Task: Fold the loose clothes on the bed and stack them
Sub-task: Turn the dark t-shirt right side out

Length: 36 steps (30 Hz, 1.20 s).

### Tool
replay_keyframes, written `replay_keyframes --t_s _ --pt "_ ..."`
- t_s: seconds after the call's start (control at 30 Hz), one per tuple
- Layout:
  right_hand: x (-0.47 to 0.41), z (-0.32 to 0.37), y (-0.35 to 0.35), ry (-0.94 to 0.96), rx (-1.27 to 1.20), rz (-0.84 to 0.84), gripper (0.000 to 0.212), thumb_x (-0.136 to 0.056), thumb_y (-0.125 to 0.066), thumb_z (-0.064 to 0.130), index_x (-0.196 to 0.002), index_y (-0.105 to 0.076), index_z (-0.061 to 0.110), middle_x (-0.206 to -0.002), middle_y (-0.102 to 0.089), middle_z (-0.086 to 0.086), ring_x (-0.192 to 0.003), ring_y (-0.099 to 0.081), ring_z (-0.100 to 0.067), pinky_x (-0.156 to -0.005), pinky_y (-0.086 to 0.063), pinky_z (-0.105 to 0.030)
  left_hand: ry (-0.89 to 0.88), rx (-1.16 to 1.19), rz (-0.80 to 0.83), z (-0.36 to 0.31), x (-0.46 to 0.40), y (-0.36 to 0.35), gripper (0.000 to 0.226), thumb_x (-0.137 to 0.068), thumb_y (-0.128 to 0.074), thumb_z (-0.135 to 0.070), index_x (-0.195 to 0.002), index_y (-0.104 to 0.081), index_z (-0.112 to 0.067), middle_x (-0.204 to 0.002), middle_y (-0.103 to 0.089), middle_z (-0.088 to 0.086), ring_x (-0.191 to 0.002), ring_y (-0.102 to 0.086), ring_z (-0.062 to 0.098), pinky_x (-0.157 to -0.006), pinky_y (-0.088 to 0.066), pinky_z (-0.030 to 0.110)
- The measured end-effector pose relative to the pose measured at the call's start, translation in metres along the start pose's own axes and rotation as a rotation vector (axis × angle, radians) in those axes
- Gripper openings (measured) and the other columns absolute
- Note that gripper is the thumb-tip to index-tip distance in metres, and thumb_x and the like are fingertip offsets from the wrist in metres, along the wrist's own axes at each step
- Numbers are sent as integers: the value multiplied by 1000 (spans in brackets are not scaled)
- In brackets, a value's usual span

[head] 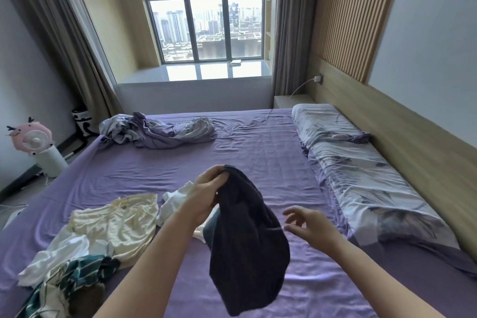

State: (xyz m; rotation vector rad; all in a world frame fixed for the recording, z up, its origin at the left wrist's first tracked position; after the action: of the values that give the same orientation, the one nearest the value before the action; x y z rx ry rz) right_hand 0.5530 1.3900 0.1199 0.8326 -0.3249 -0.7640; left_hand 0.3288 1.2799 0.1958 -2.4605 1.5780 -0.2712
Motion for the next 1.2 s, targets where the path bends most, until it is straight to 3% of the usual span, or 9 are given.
replay_keyframes --t_s 0.2,0.3,0.5,0.6,0.67,0.77,0.9,1.1,1.2 --pt "-19 52 1 160 -359 -38 43 -79 -74 18 -109 -56 43 -107 -59 25 -97 -57 11 -78 -45 -8 65 204 115 0 3 -10 18 -95 -42 -2 -99 -60 -3 -86 -69 11 -80 -67 18 -72 -57 27" --pt "-28 63 -1 180 -403 -121 25 -84 -65 9 -99 -66 30 -104 -66 6 -95 -65 -10 -85 -51 -29 85 246 101 -1 4 -7 19 -94 -43 -4 -98 -61 -4 -88 -70 12 -82 -67 21 -71 -57 28" --pt "-34 69 7 97 -316 -154 17 -91 -55 13 -98 -69 20 -94 -71 4 -92 -64 -12 -86 -47 -34 -108 -645 -190 6 2 12 32 -84 -58 -2 -110 -60 -21 -105 -62 2 -99 -57 13 -83 -42 14" --pt "-34 81 7 151 -221 -171 20 -88 -56 13 -100 -70 19 -98 -70 3 -93 -61 -9 -85 -44 -24 -223 -848 104 18 10 -1 45 -74 -69 -18 -117 -56 -27 -114 -61 -6 -108 -54 4 -91 -37 8" --pt "-34 87 10 174 -227 -198 21 -87 -57 11 -99 -71 19 -96 -70 5 -90 -59 -6 -80 -41 -16 -233 -942 151 25 9 -13 36 -74 -74 -26 -104 -56 -34 -97 -62 -16 -92 -57 1 -81 -41 10" --pt "-35 85 21 165 -229 -223 18 -90 -55 13 -97 -71 19 -86 -69 11 -80 -61 -4 -75 -43 -17 -224 -855 57 18 0 -17 20 -80 -73 -21 -69 -57 -26 -62 -51 -14 -60 -47 1 -61 -36 17" --pt "-28 71 37 153 -319 -160 13 -88 -61 15 -84 -71 22 -64 -63 17 -62 -56 3 -68 -45 -22 -56 -501 125 8 -1 -20 13 -89 -64 -22 -90 -70 -11 -81 -64 5 -75 -57 14 -70 -46 32" --pt "-25 82 44 179 -347 -136 17 -87 -63 11 -78 -68 25 -63 -63 19 -62 -55 8 -66 -43 -10 -387 -821 31 -4 -10 -30 12 -86 -66 -10 -95 -73 -9 -93 -63 0 -89 -57 11 -84 -41 18" --pt "-31 83 51 127 -443 -240 14 -89 -60 11 -81 -69 18 -68 -65 8 -64 -60 -6 -63 -52 -21 -160 -671 132 -4 -11 -31 17 -91 -61 -15 -92 -71 -1 -81 -59 3 -76 -53 14 -74 -42 29"
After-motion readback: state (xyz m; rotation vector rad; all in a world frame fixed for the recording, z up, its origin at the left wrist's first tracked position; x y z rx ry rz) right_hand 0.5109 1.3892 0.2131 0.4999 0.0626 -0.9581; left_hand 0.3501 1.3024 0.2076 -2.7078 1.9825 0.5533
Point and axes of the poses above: each hand's wrist, its own x-axis away from the middle knuckle, its own y-axis out of the back of the hand, z = x × y, the point moved 1 cm from there along -x, towards the middle knuckle
